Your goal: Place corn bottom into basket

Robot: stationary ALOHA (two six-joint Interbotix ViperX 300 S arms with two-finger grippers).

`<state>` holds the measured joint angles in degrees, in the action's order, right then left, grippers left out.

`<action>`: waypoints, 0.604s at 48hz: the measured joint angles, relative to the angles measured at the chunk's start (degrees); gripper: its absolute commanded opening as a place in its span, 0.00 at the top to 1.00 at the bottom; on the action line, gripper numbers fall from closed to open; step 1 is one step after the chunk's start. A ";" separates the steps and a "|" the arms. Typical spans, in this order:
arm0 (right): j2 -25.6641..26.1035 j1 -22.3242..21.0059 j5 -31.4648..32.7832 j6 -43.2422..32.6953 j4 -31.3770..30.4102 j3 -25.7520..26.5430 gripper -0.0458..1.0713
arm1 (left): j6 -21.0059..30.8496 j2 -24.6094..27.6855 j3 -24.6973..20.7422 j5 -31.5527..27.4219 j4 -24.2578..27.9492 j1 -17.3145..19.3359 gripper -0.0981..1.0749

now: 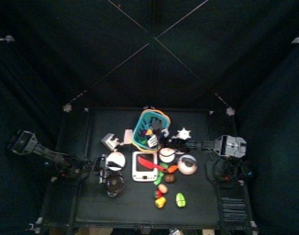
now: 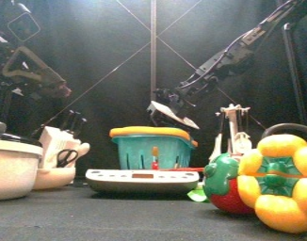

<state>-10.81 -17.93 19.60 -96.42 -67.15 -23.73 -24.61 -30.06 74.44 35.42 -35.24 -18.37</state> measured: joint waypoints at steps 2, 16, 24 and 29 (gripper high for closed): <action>0.00 -0.09 0.00 0.00 0.00 0.00 0.07 | -0.09 0.00 0.00 0.00 -0.09 0.00 0.30; 0.00 0.00 0.18 0.00 -0.09 0.18 0.04 | -0.09 0.00 0.00 0.00 0.00 0.00 0.30; 0.26 0.26 0.18 0.00 -1.23 1.05 0.04 | -0.09 0.00 0.00 0.00 0.00 0.00 0.30; 1.32 0.88 0.35 0.00 -2.90 1.32 0.04 | -0.09 0.00 0.00 0.09 0.00 0.00 0.30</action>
<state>-9.49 -17.05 19.95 -96.42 -70.05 -22.41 -24.70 -30.06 74.44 35.51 -35.24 -18.37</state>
